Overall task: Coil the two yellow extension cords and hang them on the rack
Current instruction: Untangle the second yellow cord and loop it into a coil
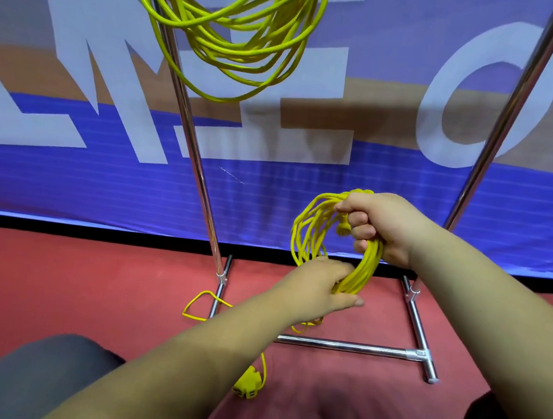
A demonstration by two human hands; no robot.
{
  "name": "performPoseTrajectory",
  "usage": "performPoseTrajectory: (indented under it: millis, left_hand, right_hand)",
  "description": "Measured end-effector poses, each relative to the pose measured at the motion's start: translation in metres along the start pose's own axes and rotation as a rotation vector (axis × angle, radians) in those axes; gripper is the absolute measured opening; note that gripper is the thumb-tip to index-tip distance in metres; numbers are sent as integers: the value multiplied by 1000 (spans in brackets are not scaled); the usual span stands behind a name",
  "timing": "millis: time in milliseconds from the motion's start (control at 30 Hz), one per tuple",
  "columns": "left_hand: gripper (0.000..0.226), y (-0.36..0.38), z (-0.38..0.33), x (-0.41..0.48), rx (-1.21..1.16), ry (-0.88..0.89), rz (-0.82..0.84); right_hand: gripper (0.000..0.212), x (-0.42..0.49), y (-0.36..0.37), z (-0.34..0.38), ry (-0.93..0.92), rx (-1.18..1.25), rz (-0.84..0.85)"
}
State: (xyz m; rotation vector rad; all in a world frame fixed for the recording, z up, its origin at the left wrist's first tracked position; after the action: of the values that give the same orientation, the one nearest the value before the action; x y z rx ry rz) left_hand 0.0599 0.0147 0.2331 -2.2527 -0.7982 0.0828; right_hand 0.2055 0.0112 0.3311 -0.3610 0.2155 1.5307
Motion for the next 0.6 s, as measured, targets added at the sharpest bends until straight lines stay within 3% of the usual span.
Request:
performPoseTrajectory:
  millis: [100, 200, 300, 367, 467, 533, 600]
  left_hand:
    - [45, 4, 12, -12, 82, 46, -111]
    - [47, 7, 36, -27, 146, -60, -198]
    - [43, 16, 59, -30, 71, -289, -4]
    - [60, 30, 67, -29, 97, -415, 151]
    - [74, 56, 67, -26, -56, -517, 213]
    - [64, 75, 63, -24, -126, -514, 263]
    - [40, 88, 59, -25, -227, -473, 252]
  right_hand:
    - [5, -6, 0, 3, -34, -78, -31]
    - [18, -7, -9, -5, -33, -146, -93]
    - [14, -7, -18, -14, 15, -152, -112]
    - [15, -6, -23, -19, 38, -147, -118]
    - [17, -5, -26, -22, 42, -125, -125]
    - [14, -3, -25, -23, 38, -62, -106]
    - [9, -1, -24, -24, 41, 2, -86]
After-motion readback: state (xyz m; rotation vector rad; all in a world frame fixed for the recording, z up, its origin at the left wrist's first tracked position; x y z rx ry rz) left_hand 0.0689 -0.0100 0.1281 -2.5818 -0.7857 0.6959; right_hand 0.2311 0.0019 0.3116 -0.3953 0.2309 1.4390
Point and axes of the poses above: each hand's wrist, its own x-axis towards the middle knuckle, its own y-axis out of the palm, z = x × y, the point moved 2 cm from there along x, towards the middle knuckle, and after that the axes turned 15 degrees about -x, right-handed, at the moved point
